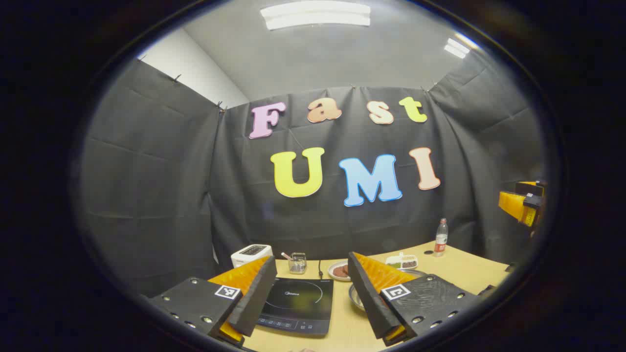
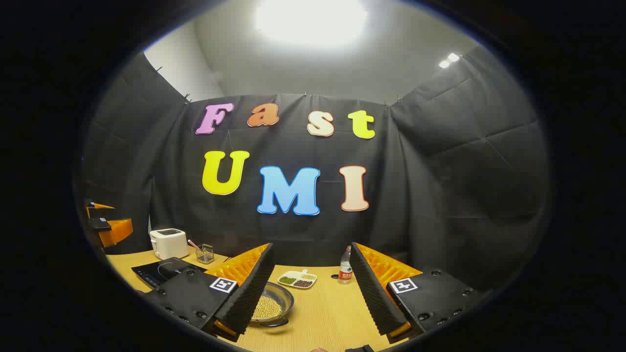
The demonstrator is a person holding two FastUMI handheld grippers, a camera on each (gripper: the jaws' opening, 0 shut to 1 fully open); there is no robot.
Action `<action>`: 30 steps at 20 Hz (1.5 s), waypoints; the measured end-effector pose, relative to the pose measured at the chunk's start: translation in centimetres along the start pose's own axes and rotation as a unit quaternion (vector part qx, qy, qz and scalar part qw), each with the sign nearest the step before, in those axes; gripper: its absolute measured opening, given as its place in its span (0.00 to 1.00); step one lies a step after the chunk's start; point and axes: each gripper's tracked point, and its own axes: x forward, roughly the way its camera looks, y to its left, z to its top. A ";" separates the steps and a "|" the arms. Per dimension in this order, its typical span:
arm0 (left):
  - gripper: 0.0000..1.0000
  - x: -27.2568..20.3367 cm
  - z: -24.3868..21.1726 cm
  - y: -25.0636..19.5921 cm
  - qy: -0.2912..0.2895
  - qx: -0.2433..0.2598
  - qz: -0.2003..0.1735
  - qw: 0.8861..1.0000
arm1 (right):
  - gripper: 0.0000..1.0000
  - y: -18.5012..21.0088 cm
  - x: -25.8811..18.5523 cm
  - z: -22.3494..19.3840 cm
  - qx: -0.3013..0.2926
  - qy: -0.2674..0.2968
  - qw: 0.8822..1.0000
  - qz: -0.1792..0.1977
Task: First push the handle of the pot to place it horizontally, then grasp the pot with both hands and set it on the induction cooktop.
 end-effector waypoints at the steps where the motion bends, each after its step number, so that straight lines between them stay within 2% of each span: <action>1: 0.89 -0.1 -0.1 0.1 0.001 0.000 0.001 1.000 | 0.96 0.0 0.0 -0.1 0.001 0.001 1.000 0.000; 25: 0.87 -0.7 0.1 1.2 -0.003 -0.002 0.007 1.000 | 0.96 0.8 -0.4 0.2 -0.003 0.002 1.000 0.005; 28: 0.89 -0.8 0.4 1.3 -0.004 -0.003 0.007 1.000 | 0.87 0.6 -0.4 0.2 -0.006 0.003 1.000 0.002; 29: 0.89 -0.9 0.4 1.4 -0.005 -0.002 0.007 1.000 | 0.75 0.8 -0.6 0.2 -0.005 0.004 1.000 0.002; 30: 0.89 -0.9 0.5 1.5 -0.006 -0.001 0.007 1.000 | 0.73 0.8 -0.6 0.2 -0.004 0.004 1.000 0.002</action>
